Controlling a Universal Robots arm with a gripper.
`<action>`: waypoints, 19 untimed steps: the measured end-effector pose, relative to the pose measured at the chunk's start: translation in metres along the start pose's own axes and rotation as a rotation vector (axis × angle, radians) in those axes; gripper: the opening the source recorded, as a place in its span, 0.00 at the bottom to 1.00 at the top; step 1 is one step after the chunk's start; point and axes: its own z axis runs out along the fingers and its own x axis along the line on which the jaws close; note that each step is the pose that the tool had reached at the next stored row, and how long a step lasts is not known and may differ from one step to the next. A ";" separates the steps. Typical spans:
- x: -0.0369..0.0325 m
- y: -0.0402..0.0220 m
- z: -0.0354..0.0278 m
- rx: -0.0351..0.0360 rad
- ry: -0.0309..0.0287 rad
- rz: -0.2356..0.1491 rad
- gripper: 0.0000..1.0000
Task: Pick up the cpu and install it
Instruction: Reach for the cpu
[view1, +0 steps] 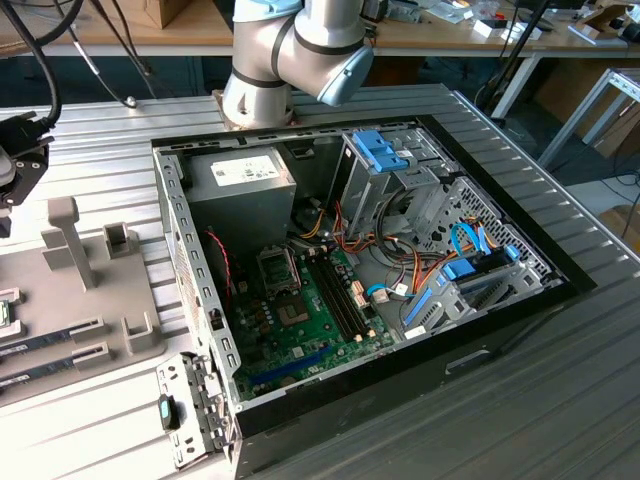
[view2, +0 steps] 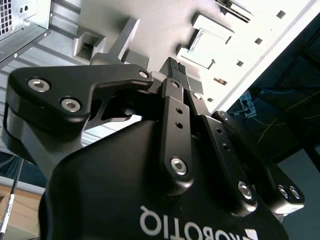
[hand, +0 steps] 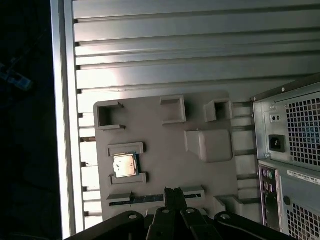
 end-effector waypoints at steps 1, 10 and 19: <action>0.0001 -0.0001 0.0019 0.0000 0.0000 0.000 0.10; 0.0007 -0.0007 0.0145 0.0000 0.0000 0.000 0.10; 0.0012 -0.0011 0.0243 0.0000 0.0000 0.000 0.10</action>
